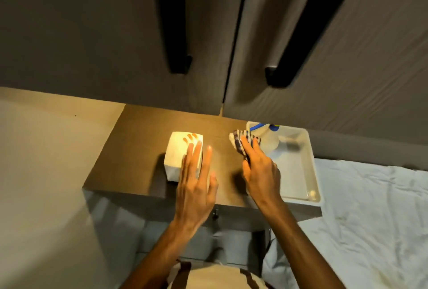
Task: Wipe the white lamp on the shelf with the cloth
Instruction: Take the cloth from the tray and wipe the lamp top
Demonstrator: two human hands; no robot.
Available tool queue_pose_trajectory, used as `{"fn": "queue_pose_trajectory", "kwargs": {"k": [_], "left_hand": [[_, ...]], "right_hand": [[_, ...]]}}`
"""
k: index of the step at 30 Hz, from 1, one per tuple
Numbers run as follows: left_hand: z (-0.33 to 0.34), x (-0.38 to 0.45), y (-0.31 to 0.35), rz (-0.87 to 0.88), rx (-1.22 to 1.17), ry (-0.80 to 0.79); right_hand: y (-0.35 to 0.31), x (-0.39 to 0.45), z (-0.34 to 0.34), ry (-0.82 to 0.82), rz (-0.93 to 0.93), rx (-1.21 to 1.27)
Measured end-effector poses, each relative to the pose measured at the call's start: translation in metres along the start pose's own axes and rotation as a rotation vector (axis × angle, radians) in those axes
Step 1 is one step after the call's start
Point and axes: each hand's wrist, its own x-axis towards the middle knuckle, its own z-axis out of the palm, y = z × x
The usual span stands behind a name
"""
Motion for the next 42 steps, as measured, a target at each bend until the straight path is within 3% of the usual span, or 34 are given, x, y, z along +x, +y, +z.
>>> {"fn": "queue_pose_trajectory", "kwargs": {"k": [3, 6, 11, 16, 21, 26, 30, 34, 38, 42], "left_hand": [[-0.024, 0.032, -0.040, -0.087, 0.051, 0.008], [-0.027, 0.059, -0.082, -0.225, 0.010, -0.181], [-0.019, 0.079, -0.119, -0.115, -0.065, -0.379], [-0.021, 0.075, -0.122, -0.195, -0.291, -0.343], [-0.021, 0.074, -0.120, -0.266, -0.350, -0.318], [-0.014, 0.073, -0.117, -0.263, -0.271, -0.282], [-0.008, 0.071, -0.118, -0.257, -0.174, -0.277], [-0.006, 0.070, -0.124, -0.228, -0.191, -0.266], [-0.004, 0.071, -0.126, -0.247, -0.208, -0.255], [0.002, 0.069, -0.127, -0.256, -0.164, -0.257]], "right_hand": [[-0.068, 0.011, 0.007, 0.041, -0.114, 0.122], [-0.115, 0.020, 0.023, 0.022, -0.107, 0.100], [-0.143, 0.003, 0.058, -0.044, -0.025, -0.007], [-0.142, -0.036, 0.093, 0.020, -0.047, -0.022], [-0.142, -0.008, 0.109, -0.019, -0.068, 0.030], [-0.129, 0.028, 0.104, -0.088, -0.071, 0.099], [-0.132, 0.003, 0.103, -0.054, -0.017, 0.206], [-0.137, -0.022, 0.107, -0.057, -0.066, 0.121], [-0.132, 0.026, 0.101, -0.121, -0.152, 0.049], [-0.129, 0.041, 0.096, -0.109, -0.101, 0.105]]}}
